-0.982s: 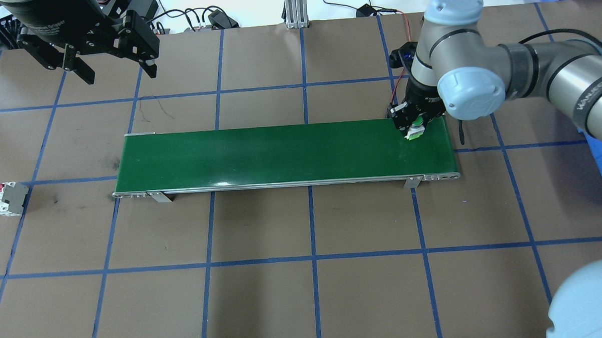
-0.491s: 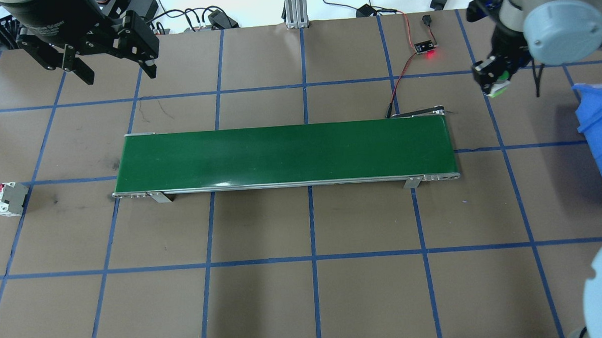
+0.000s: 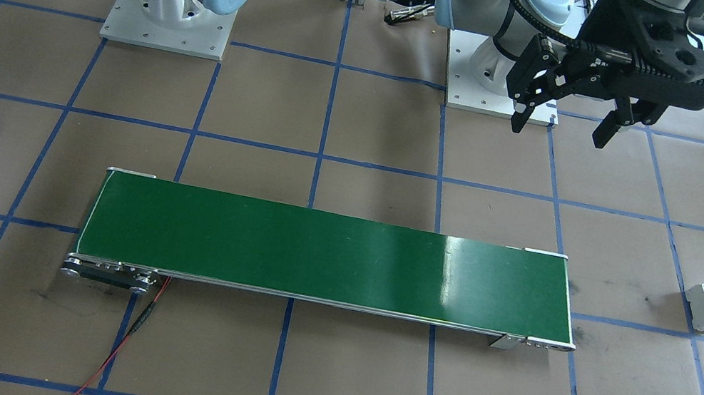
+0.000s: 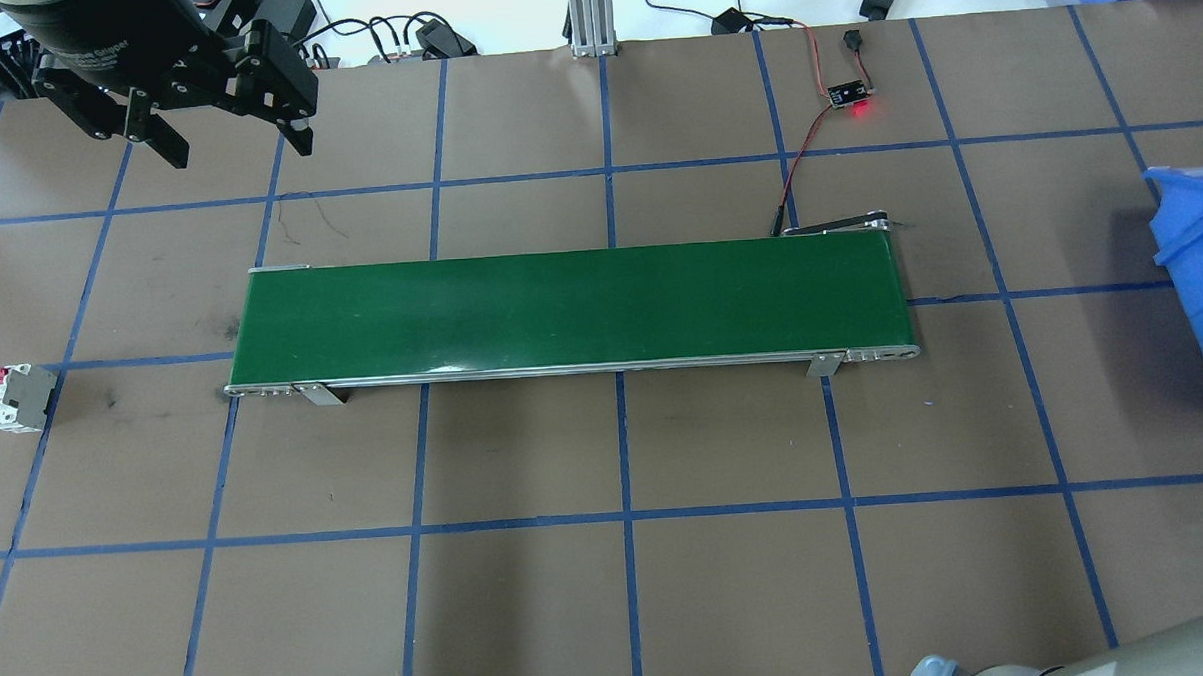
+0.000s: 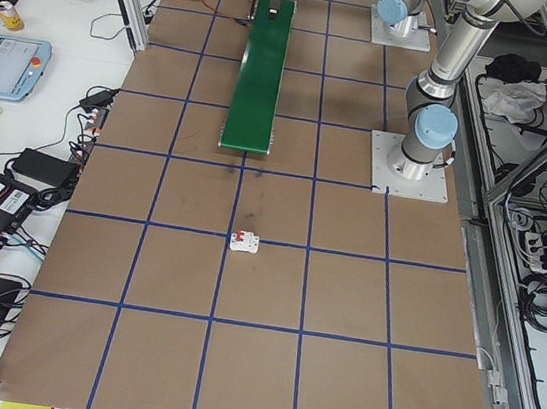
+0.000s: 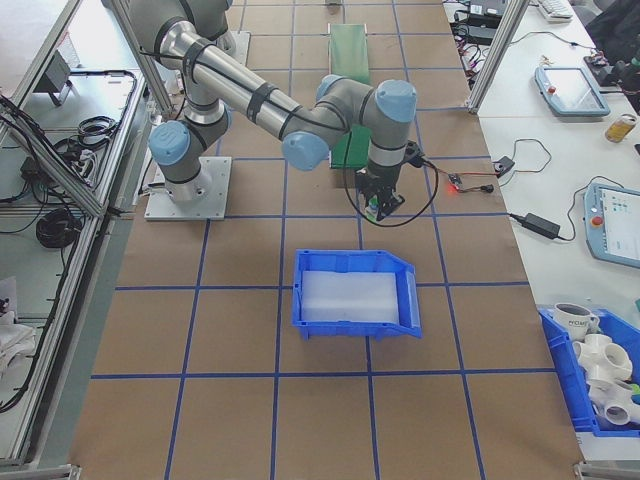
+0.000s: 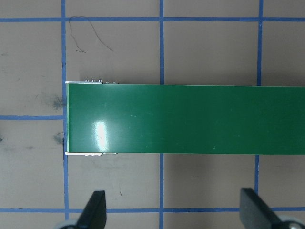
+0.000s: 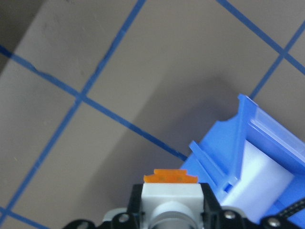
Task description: Move button from left to right
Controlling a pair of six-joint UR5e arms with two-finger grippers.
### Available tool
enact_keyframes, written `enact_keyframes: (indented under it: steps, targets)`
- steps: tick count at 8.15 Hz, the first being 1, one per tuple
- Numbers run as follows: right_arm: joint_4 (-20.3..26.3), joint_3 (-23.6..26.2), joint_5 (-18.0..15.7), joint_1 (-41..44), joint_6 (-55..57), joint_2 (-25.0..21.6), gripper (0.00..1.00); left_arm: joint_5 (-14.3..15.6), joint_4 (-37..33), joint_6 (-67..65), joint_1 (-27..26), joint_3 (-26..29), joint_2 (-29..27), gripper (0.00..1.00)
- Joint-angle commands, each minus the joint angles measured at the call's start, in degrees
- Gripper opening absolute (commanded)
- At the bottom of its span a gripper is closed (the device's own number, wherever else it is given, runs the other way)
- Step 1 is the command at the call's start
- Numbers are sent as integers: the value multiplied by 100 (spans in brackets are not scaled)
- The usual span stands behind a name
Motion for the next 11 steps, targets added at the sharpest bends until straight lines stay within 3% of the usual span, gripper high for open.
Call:
enact_keyframes:
  steps: [1,2,4,7,8,9,10,11]
  targets:
    - [-497,-10,203,-1025,-2598,198,0,0,-8,0,0,2,0,100]
    - [-517,-1,344,-1245,-3190,452,0,0,-8,0,0,2,-9,100]
    - [-1059,69,362,-1273,-4490,971,0,0,1,0,0,2,0,100]
    - [-1691,226,485,-1273,-5249,1595,6,0,-8,0,0,-7,0,100]
    - [-1747,279,503,-1273,-5366,1658,16,8,1,0,0,-7,-9,100]
    - [-1739,306,512,-1273,-5367,1641,40,0,-8,0,0,-7,-9,100]
    - [-1695,306,495,-1273,-5349,1624,93,8,-8,0,0,-7,-9,100]
    - [-1677,306,486,-1273,-5341,1615,100,0,-8,0,0,-7,-9,100]
